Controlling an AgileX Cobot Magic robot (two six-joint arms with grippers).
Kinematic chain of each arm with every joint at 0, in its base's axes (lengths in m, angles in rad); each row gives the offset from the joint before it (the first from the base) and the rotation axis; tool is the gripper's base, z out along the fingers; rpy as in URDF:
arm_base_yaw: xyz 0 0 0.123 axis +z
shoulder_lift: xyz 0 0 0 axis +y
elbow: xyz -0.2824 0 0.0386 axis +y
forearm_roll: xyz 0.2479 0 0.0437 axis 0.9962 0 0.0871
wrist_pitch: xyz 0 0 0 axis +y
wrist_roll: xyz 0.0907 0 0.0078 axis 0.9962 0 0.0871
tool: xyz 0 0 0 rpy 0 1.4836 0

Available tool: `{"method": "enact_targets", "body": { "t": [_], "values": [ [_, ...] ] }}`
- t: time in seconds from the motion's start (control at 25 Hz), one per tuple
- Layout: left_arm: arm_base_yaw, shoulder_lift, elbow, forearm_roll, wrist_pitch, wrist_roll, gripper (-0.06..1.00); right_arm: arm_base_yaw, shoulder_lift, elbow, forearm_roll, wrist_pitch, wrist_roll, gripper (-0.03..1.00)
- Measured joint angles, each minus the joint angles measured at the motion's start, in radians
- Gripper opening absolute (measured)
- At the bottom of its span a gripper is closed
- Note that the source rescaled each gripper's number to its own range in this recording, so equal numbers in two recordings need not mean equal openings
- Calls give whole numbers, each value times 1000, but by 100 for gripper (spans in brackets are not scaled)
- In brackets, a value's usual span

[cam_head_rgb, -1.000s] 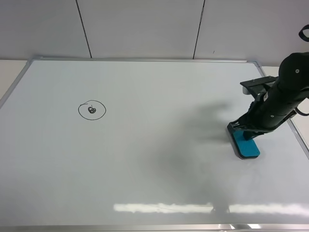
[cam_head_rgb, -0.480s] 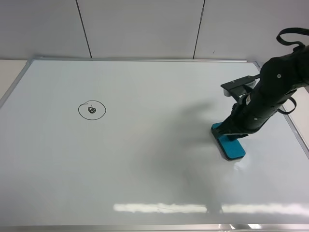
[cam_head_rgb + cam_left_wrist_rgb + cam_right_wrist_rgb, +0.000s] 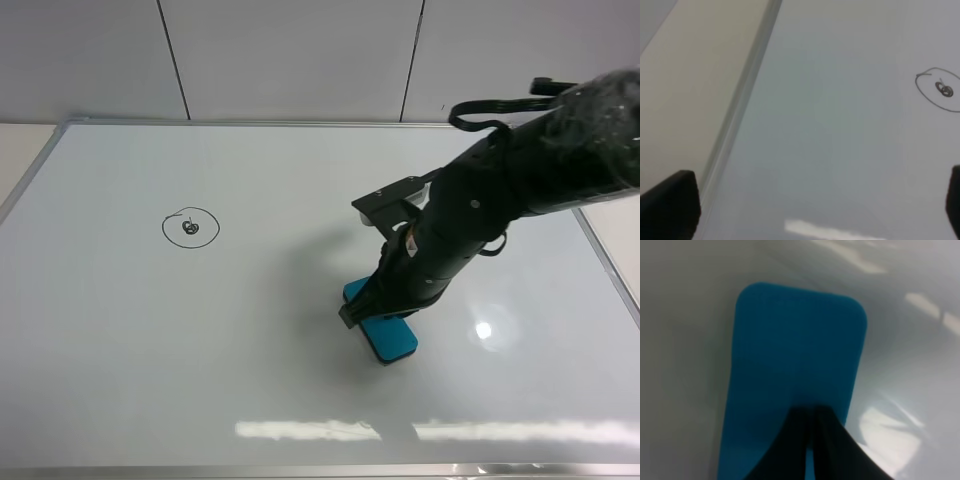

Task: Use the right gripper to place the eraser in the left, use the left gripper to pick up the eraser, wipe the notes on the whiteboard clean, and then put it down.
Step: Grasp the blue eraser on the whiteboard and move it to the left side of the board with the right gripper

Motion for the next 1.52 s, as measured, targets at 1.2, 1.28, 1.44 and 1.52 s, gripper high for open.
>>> {"method": "enact_targets", "body": {
  "t": [1.2,1.28,1.44,1.52],
  "values": [
    [0,0,0,0,0,0,100,340,719,-1278,17,503,55,0],
    [0,0,0,0,0,0,100,341,727,-1293,29,503,56,0],
    [0,0,0,0,0,0,100,341,741,-1319,48,506,56,0],
    [0,0,0,0,0,0,100,342,741,-1319,46,506,56,0]
  ]
}}
